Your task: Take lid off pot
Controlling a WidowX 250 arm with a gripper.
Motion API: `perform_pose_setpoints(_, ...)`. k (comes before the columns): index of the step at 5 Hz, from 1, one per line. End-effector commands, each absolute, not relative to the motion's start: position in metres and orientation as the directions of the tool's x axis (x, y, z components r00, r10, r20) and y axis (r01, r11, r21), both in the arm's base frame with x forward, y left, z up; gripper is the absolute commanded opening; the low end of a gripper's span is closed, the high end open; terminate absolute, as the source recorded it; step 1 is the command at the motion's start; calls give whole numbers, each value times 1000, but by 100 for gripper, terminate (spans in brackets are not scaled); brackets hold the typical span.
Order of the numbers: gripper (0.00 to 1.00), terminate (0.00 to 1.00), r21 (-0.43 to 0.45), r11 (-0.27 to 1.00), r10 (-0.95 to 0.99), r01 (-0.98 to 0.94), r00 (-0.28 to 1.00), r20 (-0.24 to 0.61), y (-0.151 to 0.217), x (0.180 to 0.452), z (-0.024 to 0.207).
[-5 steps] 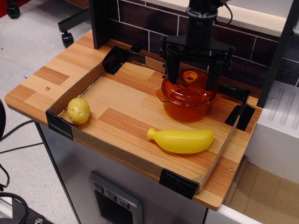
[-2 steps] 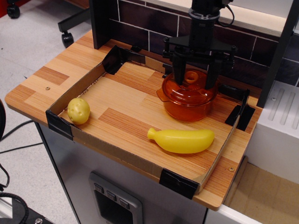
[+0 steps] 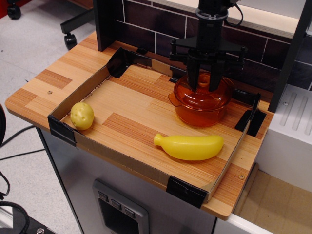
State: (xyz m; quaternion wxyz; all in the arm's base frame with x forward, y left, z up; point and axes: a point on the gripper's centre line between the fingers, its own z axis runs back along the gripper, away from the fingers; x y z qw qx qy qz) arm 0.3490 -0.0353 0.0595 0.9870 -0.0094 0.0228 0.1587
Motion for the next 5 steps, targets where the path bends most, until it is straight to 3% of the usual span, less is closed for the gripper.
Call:
perform_pose_setpoints(1, 0, 0, -82, 924, 377, -373, 926, 37, -11, 364, 120)
perform_pose_setpoints(2, 0, 0, -97, 910, 409, -403, 911, 50, 14, 360, 137)
perform_pose_setpoints(3, 0, 0, -92, 919, 388, -384, 921, 38, 38, 351, 134)
perform_pose_setpoints(5, 0, 0, -24, 944, 331, -330, 943, 31, 63, 332, 99)
